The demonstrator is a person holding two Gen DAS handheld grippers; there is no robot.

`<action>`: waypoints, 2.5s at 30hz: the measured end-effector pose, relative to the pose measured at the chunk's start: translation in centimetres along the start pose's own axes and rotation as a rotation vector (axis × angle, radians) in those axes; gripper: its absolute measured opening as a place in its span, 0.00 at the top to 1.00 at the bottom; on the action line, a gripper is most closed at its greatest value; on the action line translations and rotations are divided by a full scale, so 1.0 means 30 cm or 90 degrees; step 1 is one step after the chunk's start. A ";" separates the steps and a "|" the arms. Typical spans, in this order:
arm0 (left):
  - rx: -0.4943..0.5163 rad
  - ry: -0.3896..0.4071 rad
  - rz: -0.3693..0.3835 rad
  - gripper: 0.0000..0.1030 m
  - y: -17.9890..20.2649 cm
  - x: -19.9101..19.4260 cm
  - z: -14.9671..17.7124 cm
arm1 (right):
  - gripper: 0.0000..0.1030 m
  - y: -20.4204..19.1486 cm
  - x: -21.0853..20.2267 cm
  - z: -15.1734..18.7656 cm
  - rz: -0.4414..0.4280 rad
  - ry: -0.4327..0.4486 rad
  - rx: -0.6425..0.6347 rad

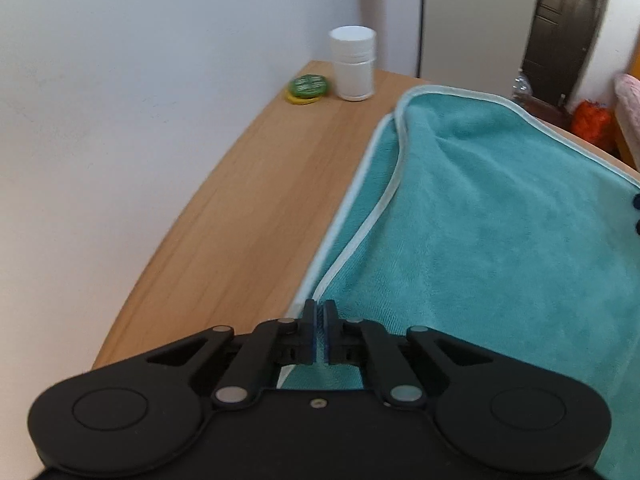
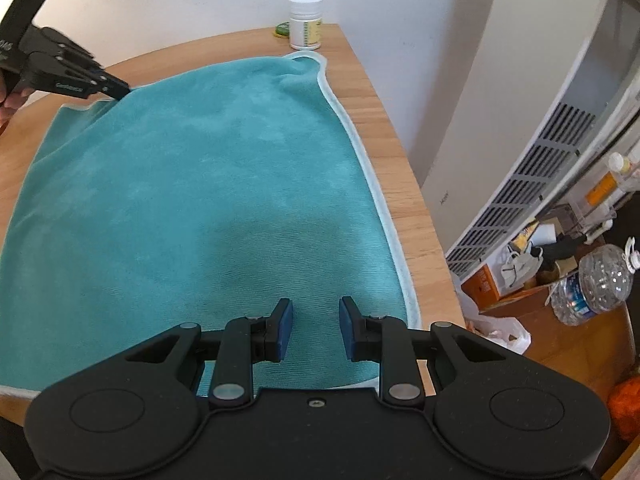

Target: Fold towel

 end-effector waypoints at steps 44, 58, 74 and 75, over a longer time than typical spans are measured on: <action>-0.097 -0.023 -0.076 0.55 -0.112 -0.078 0.057 | 0.63 0.152 -0.014 0.055 -0.005 -0.003 0.144; -0.059 -0.033 -0.015 0.94 -0.155 -0.045 0.077 | 0.97 0.153 -0.131 0.056 -0.074 0.077 0.268; -0.018 -0.025 -0.060 0.94 -0.153 -0.003 0.054 | 0.97 0.196 -0.081 0.126 0.038 0.007 0.292; -0.014 -0.024 -0.065 0.93 -0.151 -0.004 0.052 | 0.96 0.190 -0.063 0.127 0.041 -0.005 0.283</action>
Point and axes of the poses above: each gripper's, at about its wrist camera, not at the fingertips, and x roughly the way its jaws point, y to its right, z to its underside, the point moved 5 cm from there along x, roughly the way its jaws point, and after that the axes turned 15 degrees about -x, right-handed, at the moved point
